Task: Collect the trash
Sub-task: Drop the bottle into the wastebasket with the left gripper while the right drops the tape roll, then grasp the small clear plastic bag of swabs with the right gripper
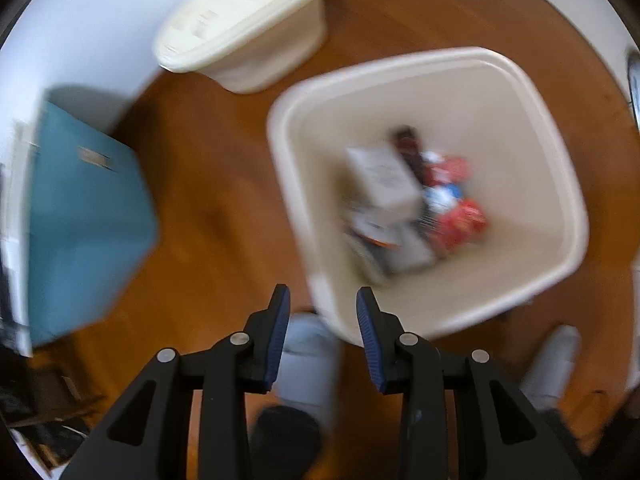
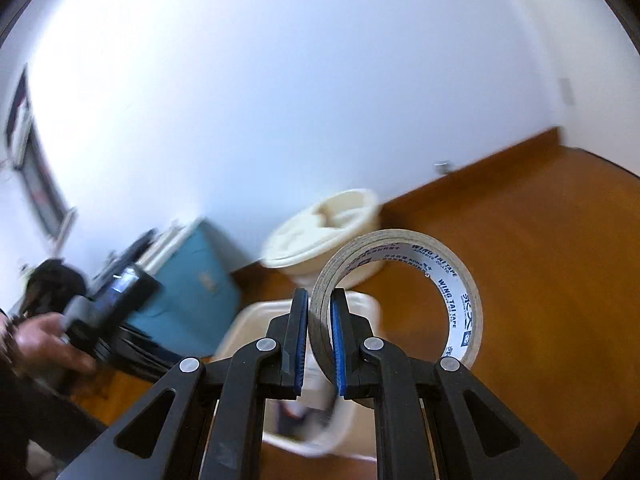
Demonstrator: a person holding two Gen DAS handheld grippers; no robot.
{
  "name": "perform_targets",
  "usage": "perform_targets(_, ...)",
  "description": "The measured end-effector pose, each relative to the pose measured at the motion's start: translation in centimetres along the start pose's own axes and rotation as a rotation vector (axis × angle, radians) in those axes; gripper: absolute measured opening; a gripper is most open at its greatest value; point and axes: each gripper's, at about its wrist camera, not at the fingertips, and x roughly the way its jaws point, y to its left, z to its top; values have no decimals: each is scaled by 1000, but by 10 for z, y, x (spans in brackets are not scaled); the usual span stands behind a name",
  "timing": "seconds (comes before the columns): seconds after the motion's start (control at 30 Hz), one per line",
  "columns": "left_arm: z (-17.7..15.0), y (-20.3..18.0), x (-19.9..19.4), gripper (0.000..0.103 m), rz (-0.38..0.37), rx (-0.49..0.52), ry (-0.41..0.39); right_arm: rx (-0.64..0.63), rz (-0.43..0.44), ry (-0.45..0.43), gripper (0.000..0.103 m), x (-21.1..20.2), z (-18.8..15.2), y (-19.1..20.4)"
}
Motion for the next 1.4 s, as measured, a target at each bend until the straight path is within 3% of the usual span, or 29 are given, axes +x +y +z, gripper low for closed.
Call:
perform_targets(0.1, 5, 18, -8, 34, 82, 4, -67, -14, 43, 154, 12, 66, -9, 18)
perform_targets(0.13, 6, 22, -10, 42, 105, 13, -88, -12, 52, 206, 12, 84, -15, 21)
perform_targets(0.23, 6, 26, -10, 80, 106, 22, -119, -12, 51, 364, 13, 135, -46, 34)
perform_targets(0.4, 3, 27, -34, 85, 85, 54, -162, -77, 3, 512, 14, 170, -79, 53)
perform_targets(0.67, 4, 25, -23, 88, 94, 54, -157, -97, -68, 579, 20, 189, -86, 49)
perform_targets(0.83, 5, 18, -24, 88, 110, 65, -162, -53, -66, 596, 27, 192, -88, 39)
perform_targets(0.9, 5, 15, -25, 88, 110, 66, -166, -14, -49, 598, 46, 196, -87, 36)
perform_targets(0.97, 6, 13, -25, 88, 106, 66, -165, 20, -25, 581, 53, 193, -86, 32)
perform_targets(1.17, 9, 11, -25, 88, 105, 62, -165, 43, 4, 504, 53, 174, -73, 28)
perform_targets(1.27, 11, 11, -28, 88, 98, 53, -174, 82, 38, 415, 53, 145, -59, 20)
perform_targets(1.33, 13, 11, -35, 88, 80, 45, -198, 99, 76, 304, 53, 108, -46, 13)
perform_targets(1.4, 13, 8, -46, 88, 47, 47, -233, 83, 61, 162, 54, 55, -30, 1)
